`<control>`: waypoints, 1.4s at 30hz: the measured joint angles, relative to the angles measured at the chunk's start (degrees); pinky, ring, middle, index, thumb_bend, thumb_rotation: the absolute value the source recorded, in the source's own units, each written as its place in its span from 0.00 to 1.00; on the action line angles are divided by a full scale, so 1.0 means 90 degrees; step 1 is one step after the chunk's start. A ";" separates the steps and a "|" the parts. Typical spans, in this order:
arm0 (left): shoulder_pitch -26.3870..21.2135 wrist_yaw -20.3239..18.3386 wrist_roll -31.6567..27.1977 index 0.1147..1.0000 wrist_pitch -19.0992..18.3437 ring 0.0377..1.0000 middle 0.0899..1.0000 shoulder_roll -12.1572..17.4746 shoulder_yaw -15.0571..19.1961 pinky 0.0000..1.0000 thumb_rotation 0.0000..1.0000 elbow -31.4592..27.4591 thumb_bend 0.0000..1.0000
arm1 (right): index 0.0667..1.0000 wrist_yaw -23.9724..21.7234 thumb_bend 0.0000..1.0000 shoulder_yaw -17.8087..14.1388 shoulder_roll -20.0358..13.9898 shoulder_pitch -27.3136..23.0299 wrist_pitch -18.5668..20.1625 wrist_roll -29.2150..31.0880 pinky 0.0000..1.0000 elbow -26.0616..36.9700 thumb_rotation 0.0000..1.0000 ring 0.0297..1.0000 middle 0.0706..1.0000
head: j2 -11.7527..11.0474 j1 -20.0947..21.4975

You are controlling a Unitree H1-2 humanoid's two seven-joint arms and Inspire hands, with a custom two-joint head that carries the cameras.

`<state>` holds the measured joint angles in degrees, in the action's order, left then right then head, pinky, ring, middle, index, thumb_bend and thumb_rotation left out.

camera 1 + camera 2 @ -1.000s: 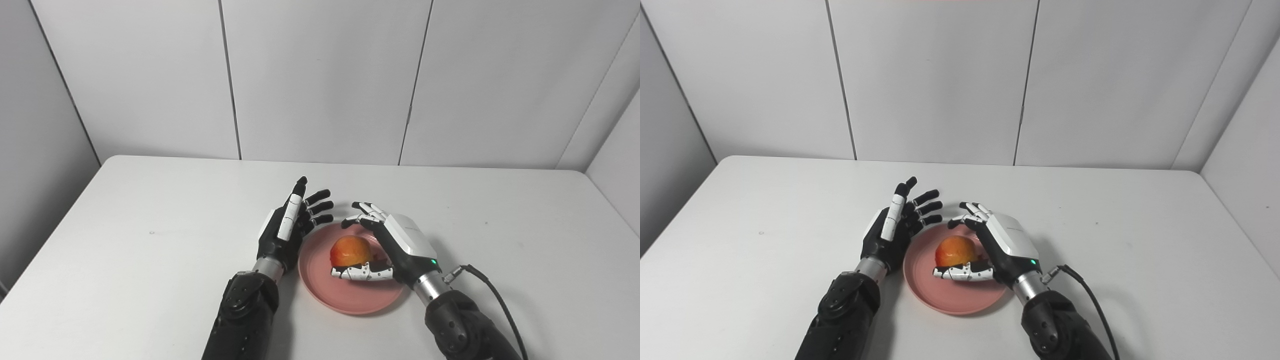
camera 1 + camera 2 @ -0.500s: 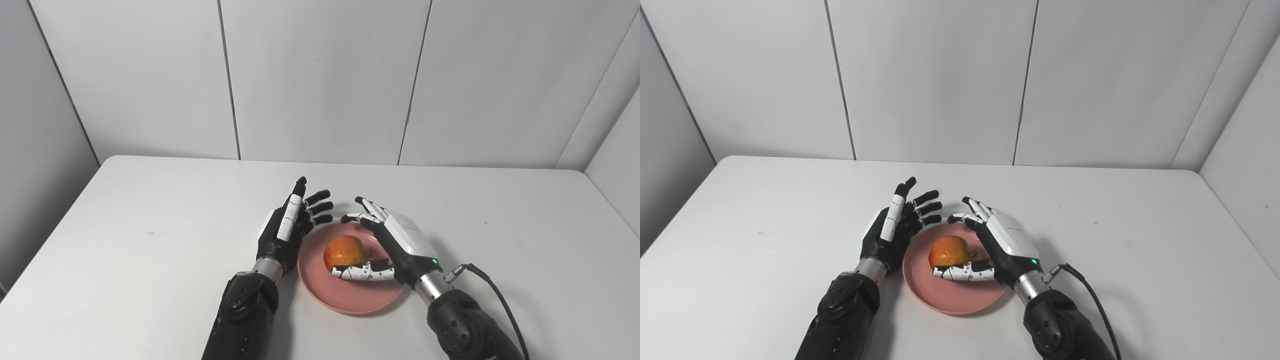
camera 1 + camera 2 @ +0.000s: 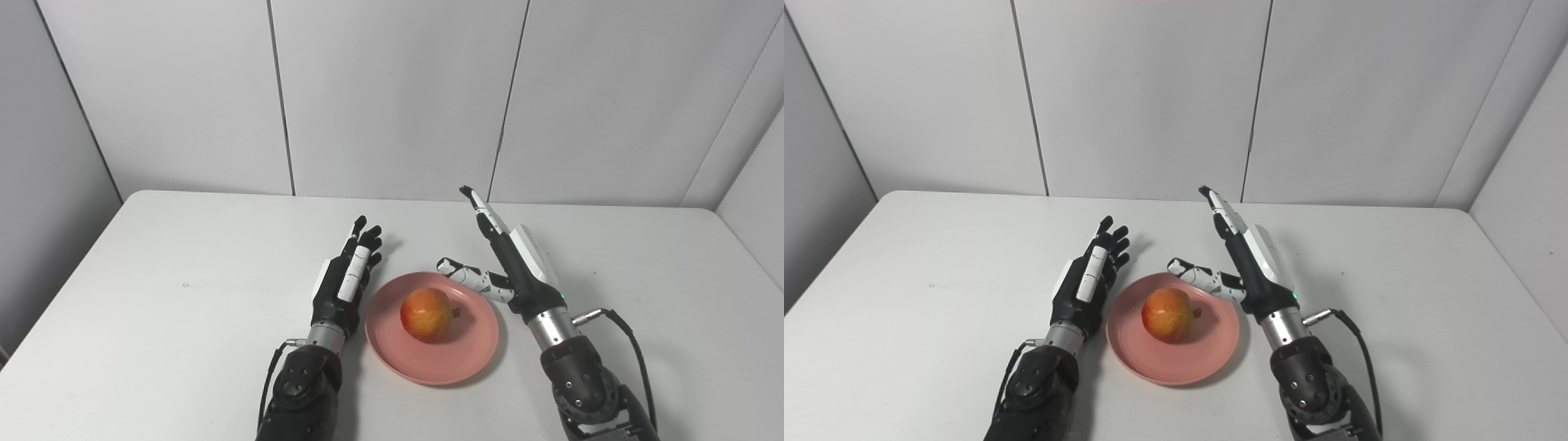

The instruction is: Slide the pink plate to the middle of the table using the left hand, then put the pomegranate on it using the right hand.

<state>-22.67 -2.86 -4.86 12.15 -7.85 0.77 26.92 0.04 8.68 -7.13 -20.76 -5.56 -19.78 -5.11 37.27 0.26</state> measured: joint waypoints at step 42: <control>0.0337 0.1162 0.0974 1.00 -0.1182 1.00 1.00 0.0205 -0.0146 1.00 0.89 -0.0754 0.82 | 0.95 0.0551 0.78 -0.1223 0.0816 0.0255 0.0274 0.1717 0.98 -0.1388 1.00 0.95 0.96 | 0.0078 0.0088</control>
<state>-19.64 7.60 3.91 1.52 -6.00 -0.54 20.13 4.99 -2.33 0.21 -18.47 -3.09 -4.33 -17.61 37.97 1.05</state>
